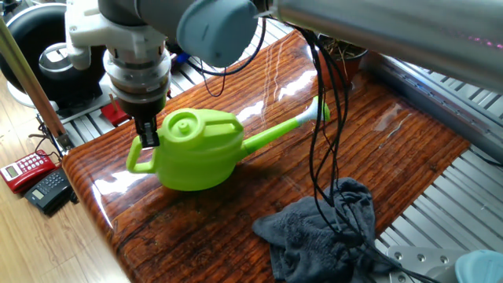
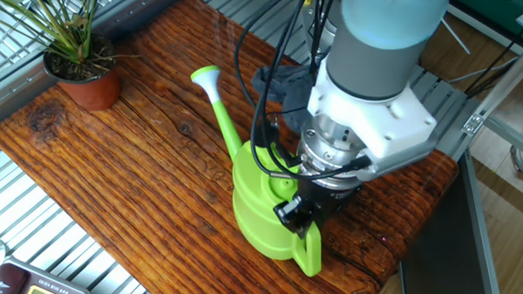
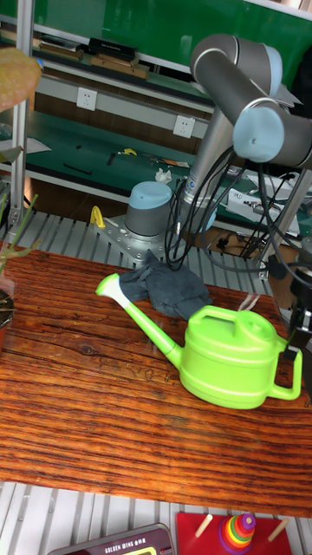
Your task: Water the plant
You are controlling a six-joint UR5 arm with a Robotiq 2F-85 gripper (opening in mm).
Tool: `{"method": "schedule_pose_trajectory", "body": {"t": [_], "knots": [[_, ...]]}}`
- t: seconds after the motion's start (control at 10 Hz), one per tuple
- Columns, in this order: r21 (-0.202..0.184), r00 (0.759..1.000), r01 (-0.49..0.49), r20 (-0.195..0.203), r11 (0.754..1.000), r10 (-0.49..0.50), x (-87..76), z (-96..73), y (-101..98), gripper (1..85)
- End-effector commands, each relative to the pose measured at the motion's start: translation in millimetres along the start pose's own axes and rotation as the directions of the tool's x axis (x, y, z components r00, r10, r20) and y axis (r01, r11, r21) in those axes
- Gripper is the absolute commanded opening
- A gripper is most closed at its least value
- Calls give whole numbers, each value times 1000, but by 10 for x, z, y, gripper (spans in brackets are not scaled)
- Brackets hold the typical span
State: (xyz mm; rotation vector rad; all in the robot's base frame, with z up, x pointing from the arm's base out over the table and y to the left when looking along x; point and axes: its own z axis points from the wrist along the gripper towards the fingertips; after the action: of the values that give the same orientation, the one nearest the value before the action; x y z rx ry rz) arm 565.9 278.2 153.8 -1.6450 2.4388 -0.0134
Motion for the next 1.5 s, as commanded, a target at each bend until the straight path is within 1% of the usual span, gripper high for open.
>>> {"method": "schedule_pose_trajectory", "body": {"t": [0.0,0.3,0.4,0.5,0.8,1.2,1.4], "knots": [[-5,996,25,86,1000,-25,-137,75,-31,10],[0,994,44,98,999,-44,-139,101,-51,10],[6,993,53,108,999,-53,-158,110,-66,10],[9,990,60,125,998,-60,-188,122,-76,10],[18,987,59,151,998,-61,-211,176,-100,10],[20,989,58,136,998,-60,-179,272,-117,10],[25,989,39,139,999,-42,-206,365,-105,10]]}}
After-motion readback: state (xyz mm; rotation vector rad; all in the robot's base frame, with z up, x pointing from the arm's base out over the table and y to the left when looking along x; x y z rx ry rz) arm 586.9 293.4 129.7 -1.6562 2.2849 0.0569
